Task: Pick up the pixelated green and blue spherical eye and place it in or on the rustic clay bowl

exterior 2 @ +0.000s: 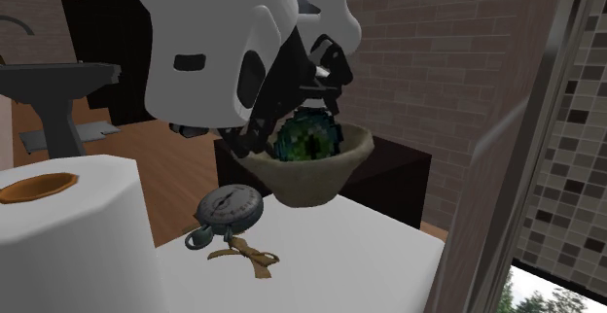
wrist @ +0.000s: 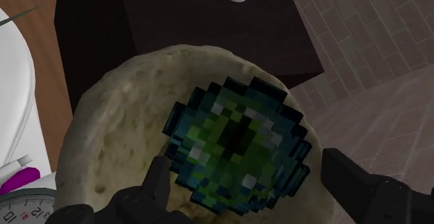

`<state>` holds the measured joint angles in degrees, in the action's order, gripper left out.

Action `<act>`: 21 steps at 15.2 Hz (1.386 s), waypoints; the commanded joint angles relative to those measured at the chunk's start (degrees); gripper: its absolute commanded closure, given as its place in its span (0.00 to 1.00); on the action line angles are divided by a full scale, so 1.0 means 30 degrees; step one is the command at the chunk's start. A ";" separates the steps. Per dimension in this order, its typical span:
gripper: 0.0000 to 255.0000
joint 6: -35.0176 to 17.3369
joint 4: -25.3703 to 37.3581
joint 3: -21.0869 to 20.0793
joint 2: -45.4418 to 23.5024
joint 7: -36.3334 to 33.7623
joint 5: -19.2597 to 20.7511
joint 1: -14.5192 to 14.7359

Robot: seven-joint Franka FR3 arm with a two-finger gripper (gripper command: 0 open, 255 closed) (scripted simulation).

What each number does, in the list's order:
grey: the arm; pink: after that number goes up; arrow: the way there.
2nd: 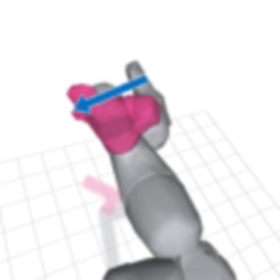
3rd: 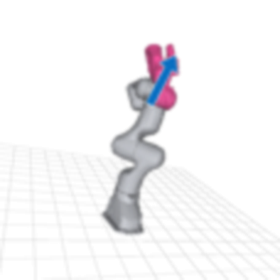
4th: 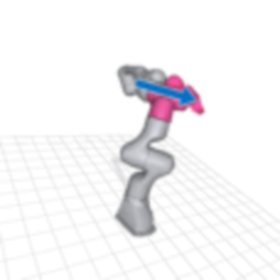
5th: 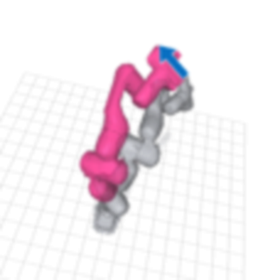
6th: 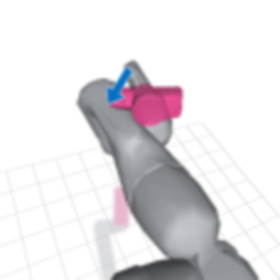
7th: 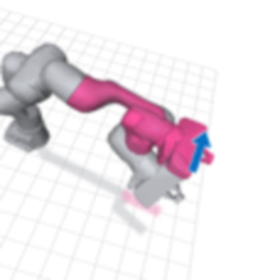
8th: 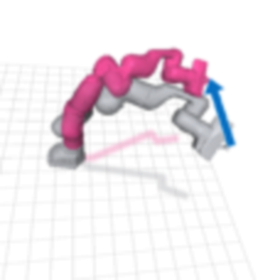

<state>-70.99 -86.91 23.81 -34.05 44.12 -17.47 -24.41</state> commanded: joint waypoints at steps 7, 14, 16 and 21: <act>1.00 -0.0147 -0.0712 -0.0037 0.0173 0.0098 0.0052 0.0132; 0.00 -0.0781 -0.1035 0.0068 0.1172 -0.0381 0.0557 0.0801; 0.00 -0.1584 -0.1437 -0.0047 0.1970 -0.1251 0.1277 0.1917; 0.00 -0.2979 -0.3468 -0.0053 0.2637 -0.1265 0.1363 0.2283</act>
<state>-78.91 -96.03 23.68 -26.48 40.38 -13.41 -17.84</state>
